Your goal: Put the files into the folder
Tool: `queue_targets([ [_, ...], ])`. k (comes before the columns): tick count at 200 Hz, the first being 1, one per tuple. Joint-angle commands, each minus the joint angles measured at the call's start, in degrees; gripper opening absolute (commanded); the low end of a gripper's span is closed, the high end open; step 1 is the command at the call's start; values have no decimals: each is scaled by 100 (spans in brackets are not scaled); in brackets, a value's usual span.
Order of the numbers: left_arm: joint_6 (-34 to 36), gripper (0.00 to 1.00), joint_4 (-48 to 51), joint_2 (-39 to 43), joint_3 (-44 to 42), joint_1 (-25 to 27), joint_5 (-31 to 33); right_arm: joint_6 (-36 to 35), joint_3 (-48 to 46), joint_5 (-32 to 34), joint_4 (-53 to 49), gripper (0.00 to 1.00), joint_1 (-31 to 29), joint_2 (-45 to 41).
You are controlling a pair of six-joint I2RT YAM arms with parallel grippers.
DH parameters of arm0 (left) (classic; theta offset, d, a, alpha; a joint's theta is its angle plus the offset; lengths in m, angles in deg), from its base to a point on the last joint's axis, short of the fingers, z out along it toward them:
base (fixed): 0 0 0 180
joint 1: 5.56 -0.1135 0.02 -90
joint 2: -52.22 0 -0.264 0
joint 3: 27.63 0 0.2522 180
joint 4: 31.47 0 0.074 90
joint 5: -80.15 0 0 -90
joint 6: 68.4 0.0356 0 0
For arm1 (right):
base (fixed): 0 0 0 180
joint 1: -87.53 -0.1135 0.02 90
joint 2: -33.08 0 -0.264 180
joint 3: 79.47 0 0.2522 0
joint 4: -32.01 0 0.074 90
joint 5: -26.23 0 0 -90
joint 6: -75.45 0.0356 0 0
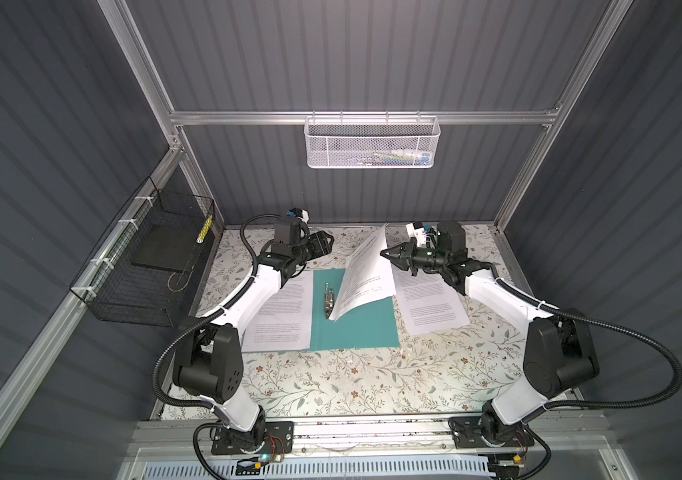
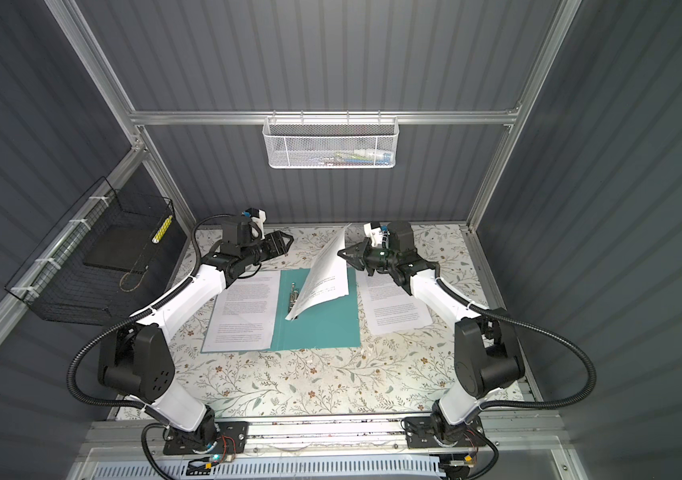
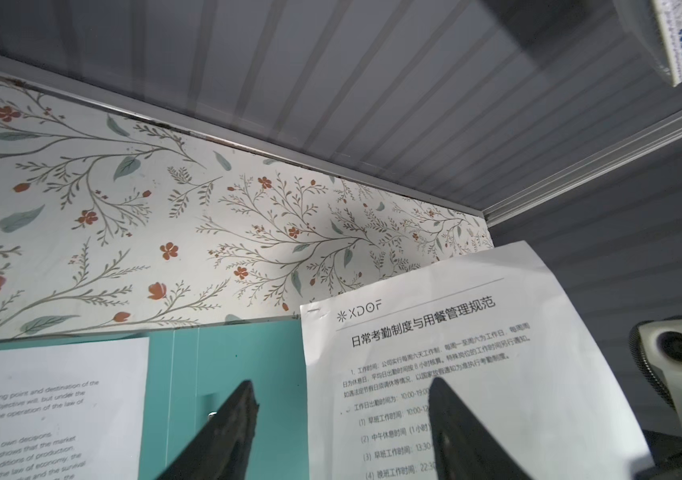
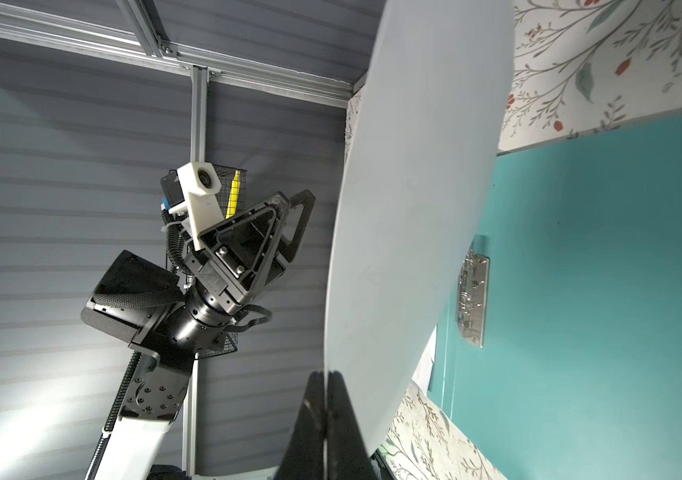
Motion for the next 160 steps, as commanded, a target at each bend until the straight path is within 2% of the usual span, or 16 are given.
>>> queue_targets([
  [1,105,67,37,40,-142,25,-22,18,-390,145,324,0,-26,457],
  [17,103,67,46,-39,-144,24,-60,-337,-561,332,90,0,-35,902],
  [47,134,67,68,-136,-120,19,-45,-428,-955,448,167,0,-44,1507],
  [107,77,66,-24,-379,-122,21,-147,-1370,-1155,1343,-843,0,-53,1198],
  [131,66,66,-39,-442,-112,20,-147,-1545,-1224,1766,-1098,0,-52,1033],
  [160,64,66,-25,-504,-79,24,-192,-1642,-1112,1745,-1129,0,-57,1180],
])
